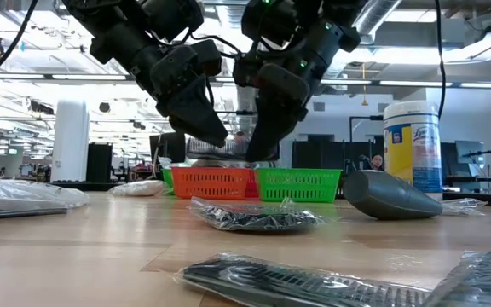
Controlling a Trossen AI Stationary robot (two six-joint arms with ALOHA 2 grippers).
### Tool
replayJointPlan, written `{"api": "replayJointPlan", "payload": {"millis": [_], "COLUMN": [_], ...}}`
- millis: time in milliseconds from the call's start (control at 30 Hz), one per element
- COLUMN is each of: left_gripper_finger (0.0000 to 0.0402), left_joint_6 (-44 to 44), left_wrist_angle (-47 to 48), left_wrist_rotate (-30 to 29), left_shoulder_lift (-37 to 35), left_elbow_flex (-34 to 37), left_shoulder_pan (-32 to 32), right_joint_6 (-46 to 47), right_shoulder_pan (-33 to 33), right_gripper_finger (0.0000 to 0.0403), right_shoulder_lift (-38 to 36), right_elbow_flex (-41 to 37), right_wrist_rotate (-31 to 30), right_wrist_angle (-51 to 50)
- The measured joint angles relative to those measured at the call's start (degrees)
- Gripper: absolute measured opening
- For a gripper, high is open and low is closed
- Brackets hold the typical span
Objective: Pick & Place Travel size toiletries
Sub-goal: Put the black comb into the red bin
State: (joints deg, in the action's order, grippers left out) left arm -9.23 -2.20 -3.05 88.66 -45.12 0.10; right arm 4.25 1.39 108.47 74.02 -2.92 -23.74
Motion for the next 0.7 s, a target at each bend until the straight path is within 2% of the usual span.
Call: {"api": "replayJointPlan", "payload": {"millis": [367,700], "left_gripper_finger": [0.0177,0.0121], "left_joint_6": [0.00,0.00], "left_wrist_angle": [0.51,1.27], "left_wrist_rotate": [0.02,0.02], "left_shoulder_lift": [-0.02,-0.02], "left_elbow_flex": [-0.07,-0.09], "left_shoulder_pan": [0.00,0.00], "right_joint_6": [-1.86,-1.85], "right_shoulder_pan": [-0.39,-0.39], "right_gripper_finger": [0.0003,0.0004], "right_shoulder_lift": [-0.10,-0.11], "right_elbow_flex": [2.03,2.03], "right_wrist_rotate": [-1.24,-1.20], "right_wrist_angle": [-1.36,-1.30]}}
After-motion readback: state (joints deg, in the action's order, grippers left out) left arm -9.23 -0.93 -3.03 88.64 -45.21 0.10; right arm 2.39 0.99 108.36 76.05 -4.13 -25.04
